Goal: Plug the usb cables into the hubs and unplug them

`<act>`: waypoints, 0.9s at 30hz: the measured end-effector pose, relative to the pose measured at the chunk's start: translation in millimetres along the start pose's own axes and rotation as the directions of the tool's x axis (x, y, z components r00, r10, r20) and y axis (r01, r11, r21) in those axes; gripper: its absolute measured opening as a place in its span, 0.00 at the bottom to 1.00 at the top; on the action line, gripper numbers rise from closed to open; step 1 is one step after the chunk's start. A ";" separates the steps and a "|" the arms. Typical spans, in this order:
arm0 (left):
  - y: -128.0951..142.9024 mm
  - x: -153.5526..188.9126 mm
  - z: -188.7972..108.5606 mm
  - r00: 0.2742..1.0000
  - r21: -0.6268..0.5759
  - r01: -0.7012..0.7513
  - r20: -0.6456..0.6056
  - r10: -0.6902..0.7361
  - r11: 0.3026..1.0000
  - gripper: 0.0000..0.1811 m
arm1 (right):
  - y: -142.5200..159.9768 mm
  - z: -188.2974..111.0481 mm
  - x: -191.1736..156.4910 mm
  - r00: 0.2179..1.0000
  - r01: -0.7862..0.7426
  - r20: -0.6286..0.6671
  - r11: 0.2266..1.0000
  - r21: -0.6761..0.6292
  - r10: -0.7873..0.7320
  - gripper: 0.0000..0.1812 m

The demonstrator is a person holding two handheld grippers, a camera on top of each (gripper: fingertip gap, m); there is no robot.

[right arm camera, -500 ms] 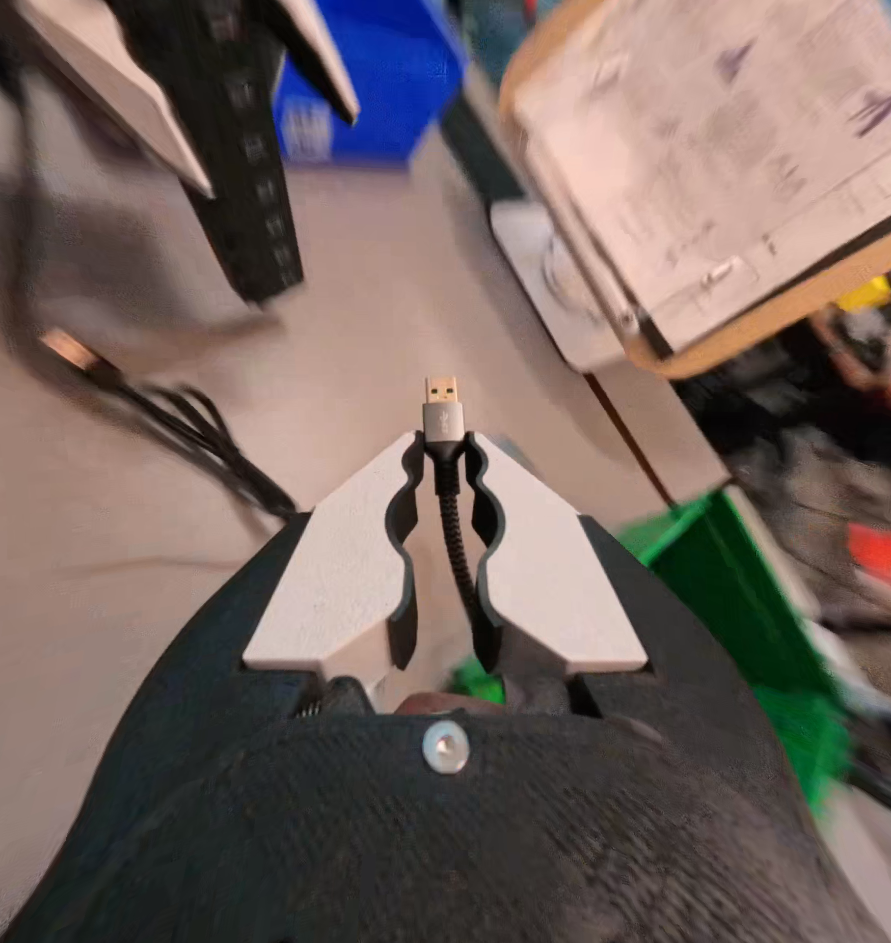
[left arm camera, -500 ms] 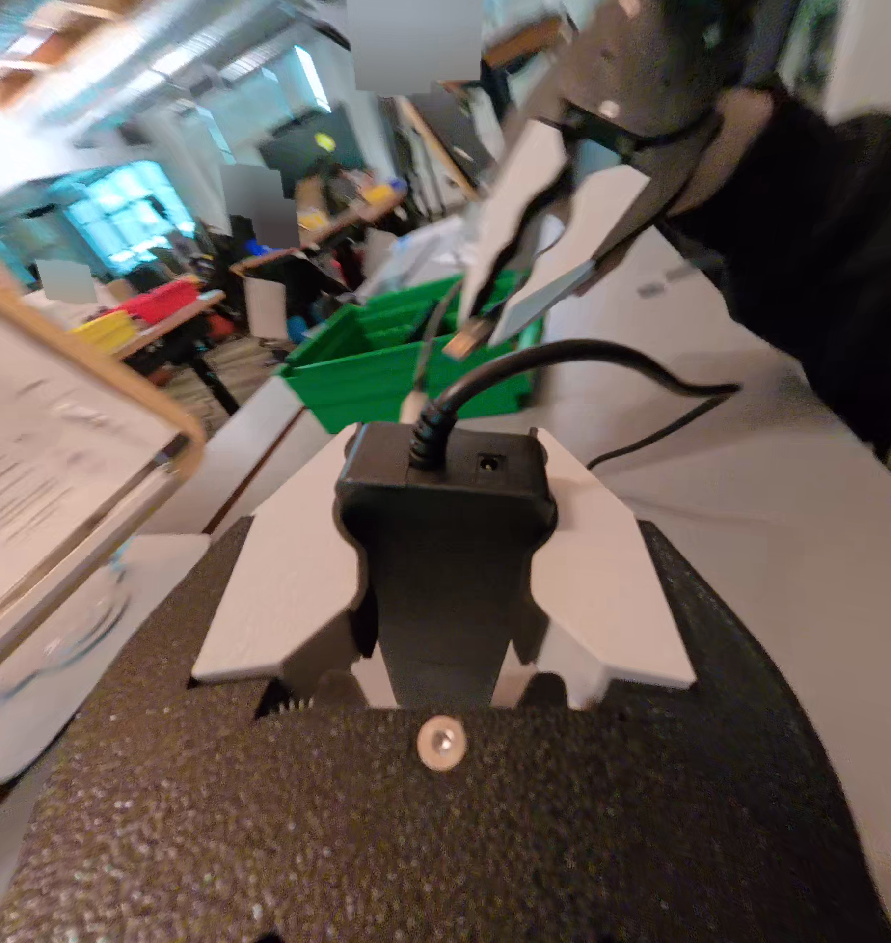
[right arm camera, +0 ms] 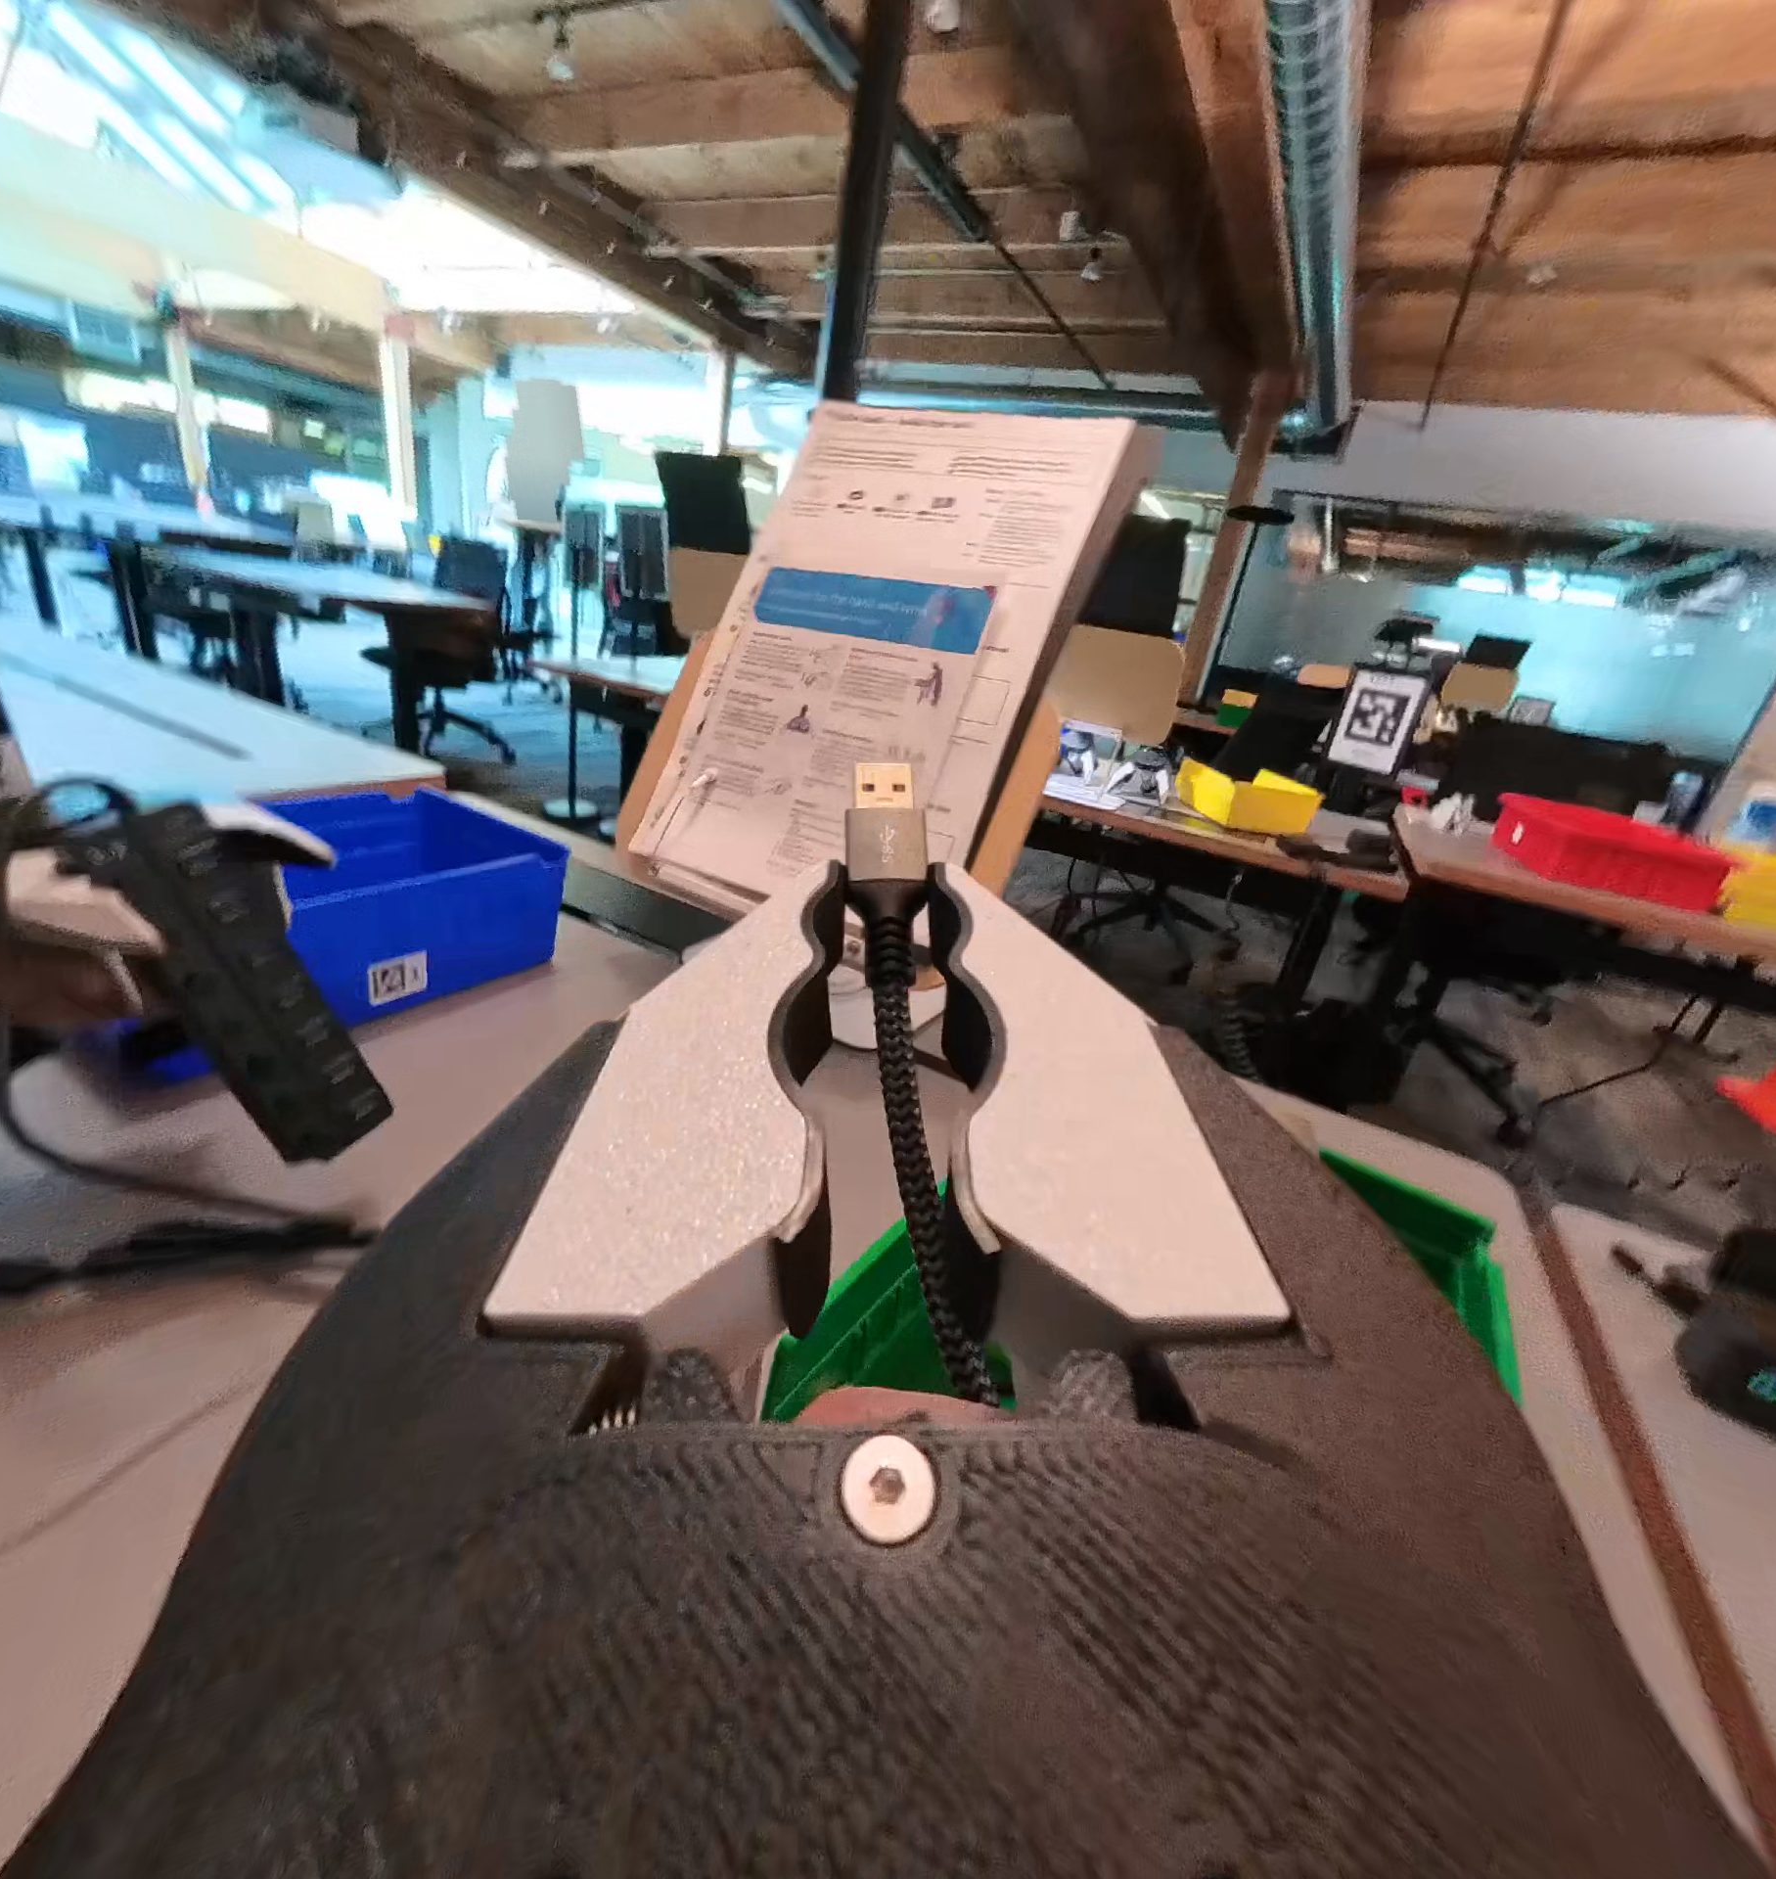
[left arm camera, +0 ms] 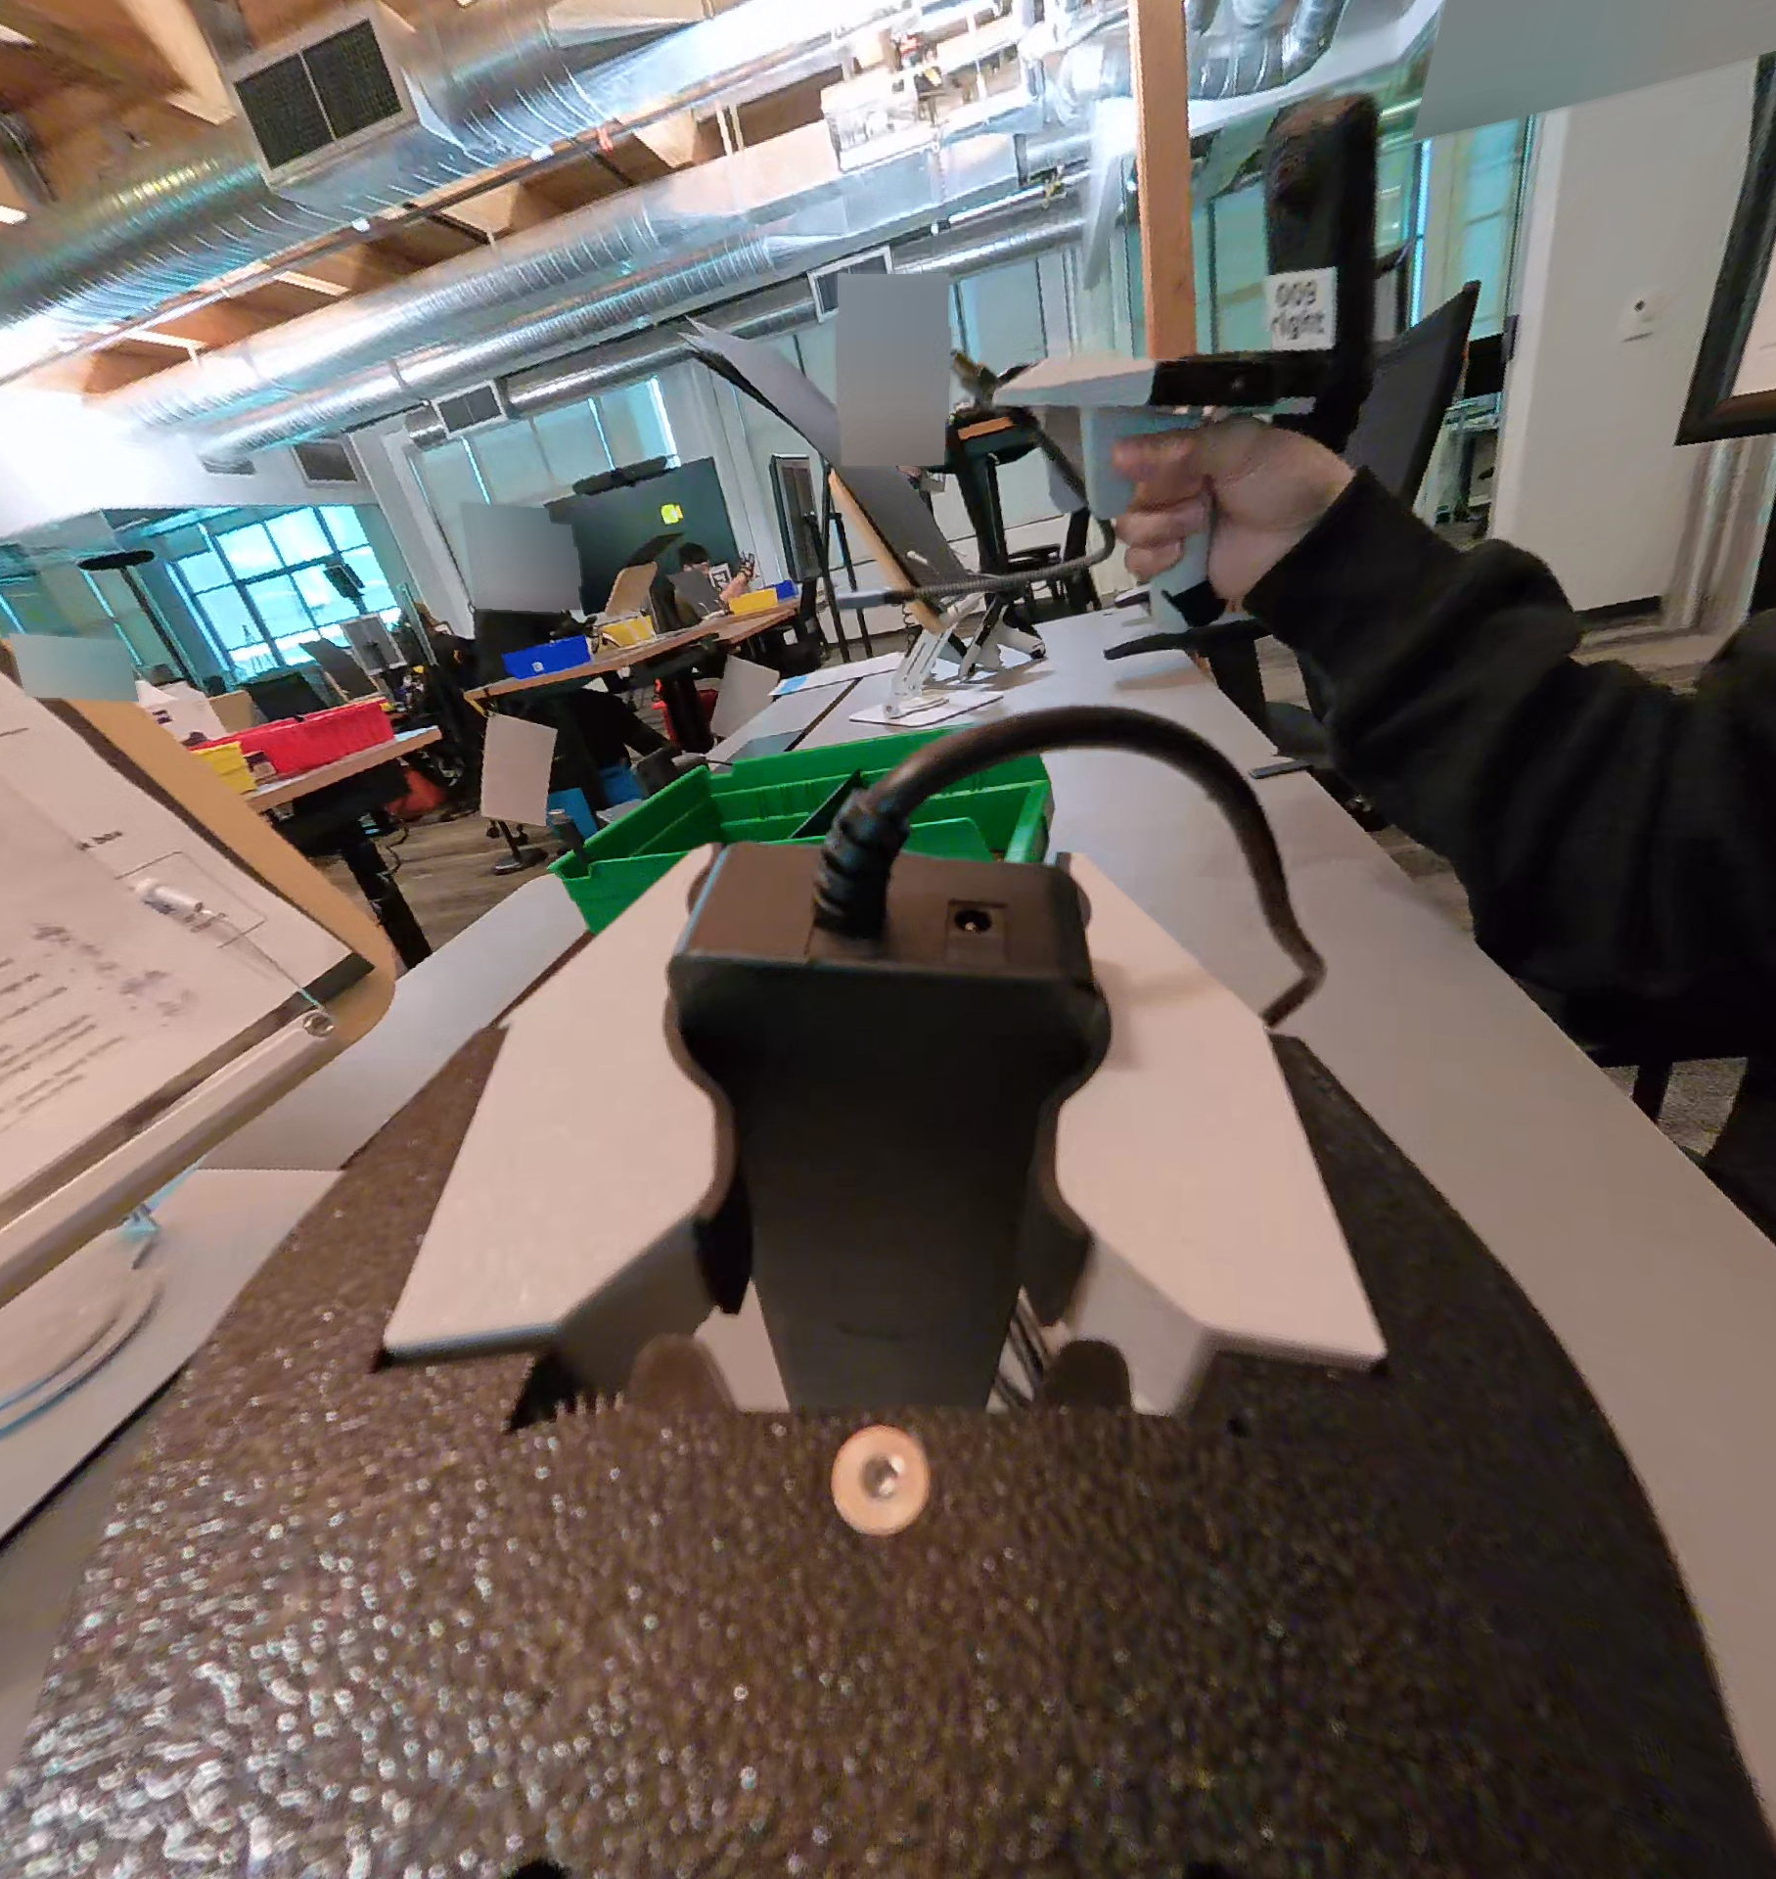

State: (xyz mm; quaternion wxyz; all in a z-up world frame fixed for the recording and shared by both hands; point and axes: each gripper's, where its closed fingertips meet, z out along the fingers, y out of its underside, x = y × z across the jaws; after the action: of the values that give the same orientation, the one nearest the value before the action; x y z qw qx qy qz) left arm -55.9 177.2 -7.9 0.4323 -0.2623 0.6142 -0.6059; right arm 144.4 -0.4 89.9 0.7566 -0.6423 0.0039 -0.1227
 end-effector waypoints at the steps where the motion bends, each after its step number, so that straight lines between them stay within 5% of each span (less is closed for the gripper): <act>1: 1.4 1.9 1.8 1.000 -0.006 0.002 -0.010 -0.002 1.000 0.33 | 4.9 -0.6 8.8 0.998 -0.060 -0.014 0.998 0.009 0.060 0.08; 7: 10.4 6.5 7.8 0.999 -0.038 0.014 -0.039 -0.015 0.999 0.33 | 51.7 1.3 52.1 0.920 -0.384 -0.091 0.923 -0.020 0.381 0.08; 15: 15.8 9.9 10.9 0.998 -0.055 0.028 -0.063 -0.031 0.998 0.33 | 90.7 25.9 25.1 0.909 -0.393 0.080 0.904 -0.167 0.410 0.08; 20: 15.5 12.3 11.7 0.996 -0.048 0.036 -0.078 -0.040 0.998 0.33 | 148.0 42.8 41.1 0.986 -0.168 -0.081 0.920 -0.353 0.148 0.08; 22: 16.0 12.8 11.6 0.996 -0.050 0.036 -0.081 -0.040 0.998 0.33 | 159.8 47.1 34.0 0.998 -0.065 -0.041 0.909 -0.412 0.052 0.08; 27: 14.7 13.9 11.9 0.995 -0.040 0.042 -0.089 -0.046 0.998 0.33 | 231.2 39.0 13.8 0.998 0.005 0.048 0.713 -0.701 0.040 0.13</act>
State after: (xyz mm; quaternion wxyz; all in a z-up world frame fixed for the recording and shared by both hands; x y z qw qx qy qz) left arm -49.7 161.1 -23.8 0.3858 -0.2564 0.6387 -0.6144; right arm 205.9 68.4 -126.1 0.4577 -0.8843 0.0337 -0.0857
